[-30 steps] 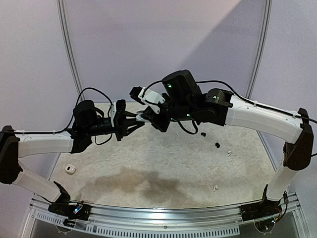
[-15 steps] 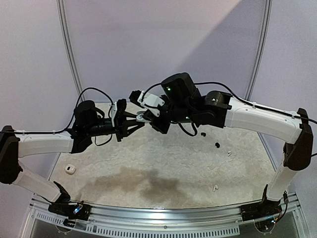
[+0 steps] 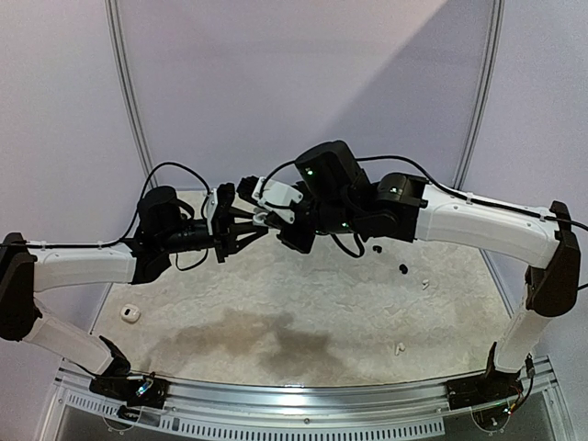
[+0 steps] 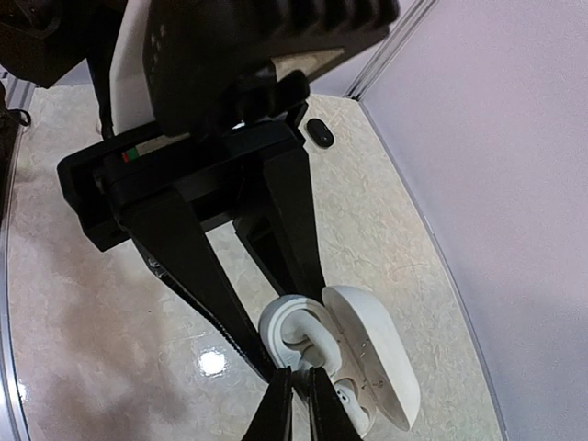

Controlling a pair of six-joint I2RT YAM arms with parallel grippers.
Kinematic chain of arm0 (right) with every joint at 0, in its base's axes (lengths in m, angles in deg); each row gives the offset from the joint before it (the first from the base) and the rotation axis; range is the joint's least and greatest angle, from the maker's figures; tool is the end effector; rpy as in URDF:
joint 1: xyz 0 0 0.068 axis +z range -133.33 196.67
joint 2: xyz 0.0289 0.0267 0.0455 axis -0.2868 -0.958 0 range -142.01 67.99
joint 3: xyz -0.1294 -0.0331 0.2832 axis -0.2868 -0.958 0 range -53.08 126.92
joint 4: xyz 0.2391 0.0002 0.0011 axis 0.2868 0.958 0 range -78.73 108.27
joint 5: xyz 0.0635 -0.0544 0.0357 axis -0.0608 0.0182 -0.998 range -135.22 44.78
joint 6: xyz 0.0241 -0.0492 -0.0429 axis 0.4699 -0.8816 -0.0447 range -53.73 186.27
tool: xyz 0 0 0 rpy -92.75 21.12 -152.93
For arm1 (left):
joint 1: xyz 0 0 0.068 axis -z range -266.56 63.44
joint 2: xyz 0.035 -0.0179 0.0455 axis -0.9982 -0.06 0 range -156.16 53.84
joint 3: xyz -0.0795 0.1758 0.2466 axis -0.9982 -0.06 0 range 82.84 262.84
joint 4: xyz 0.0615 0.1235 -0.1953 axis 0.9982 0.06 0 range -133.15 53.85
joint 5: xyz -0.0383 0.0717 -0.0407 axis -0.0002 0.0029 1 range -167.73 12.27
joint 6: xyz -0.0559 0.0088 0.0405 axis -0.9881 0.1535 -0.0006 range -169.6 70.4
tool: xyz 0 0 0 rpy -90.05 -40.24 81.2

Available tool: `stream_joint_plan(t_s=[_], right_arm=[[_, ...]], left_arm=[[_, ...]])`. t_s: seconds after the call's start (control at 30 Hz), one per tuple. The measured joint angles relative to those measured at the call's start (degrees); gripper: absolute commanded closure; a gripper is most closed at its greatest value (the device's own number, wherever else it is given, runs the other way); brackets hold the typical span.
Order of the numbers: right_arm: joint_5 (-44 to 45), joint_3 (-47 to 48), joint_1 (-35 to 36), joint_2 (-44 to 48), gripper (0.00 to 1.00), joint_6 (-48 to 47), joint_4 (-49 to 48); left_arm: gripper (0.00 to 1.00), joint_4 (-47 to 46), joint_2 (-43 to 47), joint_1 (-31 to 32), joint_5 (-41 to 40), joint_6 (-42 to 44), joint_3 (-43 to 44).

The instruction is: Insert the wireless bluetooth earbuds into the charging case

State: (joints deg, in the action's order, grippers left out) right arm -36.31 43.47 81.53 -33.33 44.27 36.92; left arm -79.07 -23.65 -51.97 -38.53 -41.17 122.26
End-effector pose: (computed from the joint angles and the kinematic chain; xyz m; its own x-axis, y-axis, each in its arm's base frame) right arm 0.1853 0.3740 0.3886 0.1145 -0.6275 -0.7702 -0.8573 0.3294 -0.3957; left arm 0.2122 -0.1899 0.3182 0.1101 0.0621 -0.9920 0.9540 0.2733 0.1229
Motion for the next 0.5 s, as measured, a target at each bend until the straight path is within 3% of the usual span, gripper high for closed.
stream_joint_plan(t_s=[0.5], right_arm=[[-3.21,-1.36,0.68,4.15,0.90,2.58,3.28]], left_arm=[[1.00,-1.07,0.00,0.00,-0.44,-0.42,0.02]])
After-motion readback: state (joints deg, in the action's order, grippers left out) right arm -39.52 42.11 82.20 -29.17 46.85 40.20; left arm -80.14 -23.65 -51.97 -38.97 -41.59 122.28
